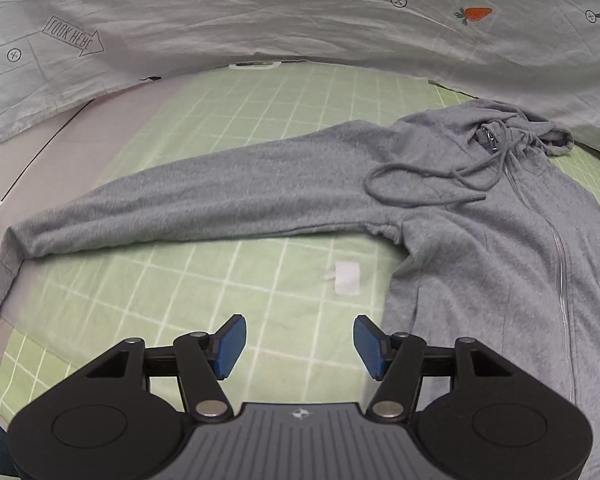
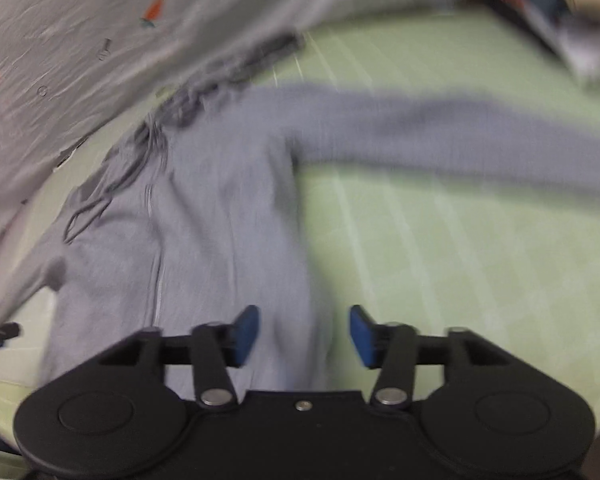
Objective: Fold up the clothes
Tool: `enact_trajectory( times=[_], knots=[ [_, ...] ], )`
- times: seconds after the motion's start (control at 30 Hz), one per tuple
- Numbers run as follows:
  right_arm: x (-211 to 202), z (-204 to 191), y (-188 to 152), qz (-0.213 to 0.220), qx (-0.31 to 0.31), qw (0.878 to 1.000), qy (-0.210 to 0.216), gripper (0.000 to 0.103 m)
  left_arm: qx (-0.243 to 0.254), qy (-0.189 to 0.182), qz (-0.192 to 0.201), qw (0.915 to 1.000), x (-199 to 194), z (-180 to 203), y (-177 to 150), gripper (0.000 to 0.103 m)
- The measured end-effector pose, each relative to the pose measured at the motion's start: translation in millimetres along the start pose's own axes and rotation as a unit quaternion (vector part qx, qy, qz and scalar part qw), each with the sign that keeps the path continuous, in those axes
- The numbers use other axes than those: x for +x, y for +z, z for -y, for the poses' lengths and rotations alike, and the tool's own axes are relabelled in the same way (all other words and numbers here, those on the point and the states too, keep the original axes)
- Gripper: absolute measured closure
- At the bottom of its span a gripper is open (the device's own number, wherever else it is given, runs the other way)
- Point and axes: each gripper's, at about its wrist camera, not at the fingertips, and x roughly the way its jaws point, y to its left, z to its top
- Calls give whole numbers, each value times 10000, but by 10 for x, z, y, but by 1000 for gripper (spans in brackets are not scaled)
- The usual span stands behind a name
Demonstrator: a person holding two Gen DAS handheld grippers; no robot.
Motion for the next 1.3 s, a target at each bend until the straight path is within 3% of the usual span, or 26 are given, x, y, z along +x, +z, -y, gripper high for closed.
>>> enact_trajectory(
  times=[0.03,0.1,0.2,0.37,0.5,0.6,0.67,0.7,0.8,0.97,1.07,1.17,1.2,1.23,1.3],
  knots=[
    [24,3,105,107,-37,9999,-27,34,38,-5,17,10000,12,30,36,38],
    [90,13,302,334,-94,9994,-61,13,129,-2,94,9999,37,113,116,36],
    [283,53,620,567,-265,9980,-133,1,216,-1,193,9996,105,221,271,35],
    [679,194,1110,674,-510,9956,-393,0,273,-107,285,9992,412,416,711,35],
    [1090,286,1506,616,-334,9963,-499,0,594,-500,347,9964,736,709,1196,37],
    [1396,357,1777,548,-201,9963,-625,0,1064,-895,424,9894,1010,1053,1542,55],
    [1583,398,1922,537,-142,9957,-746,0,1397,-1115,419,9830,1217,1304,1740,73],
    [1666,413,1985,536,-142,9952,-801,0,1563,-1224,416,9792,1321,1429,1839,74],
    [1869,441,2142,535,-231,9937,-955,0,1832,-1550,488,9695,1571,1772,2085,74],
    [2021,513,2295,621,-140,9919,-1096,0,2695,-1887,643,9421,1892,2310,2280,69],
    [2050,547,2317,622,-19,9922,-1082,0,2888,-2008,618,9341,2044,2492,2339,53],
    [2070,548,2319,614,-5,9925,-1062,0,3032,-2034,683,9285,2123,2616,2357,53],
    [2078,542,2319,611,-18,9925,-1058,0,3058,-1985,724,9284,2144,2647,2364,57],
    [2090,528,2318,610,-45,9925,-1056,0,3026,-1986,751,9292,2158,2659,2375,82],
    [2120,500,2325,604,-50,9929,-1023,0,2706,-2006,825,9379,2157,2597,2463,89]
  ],
)
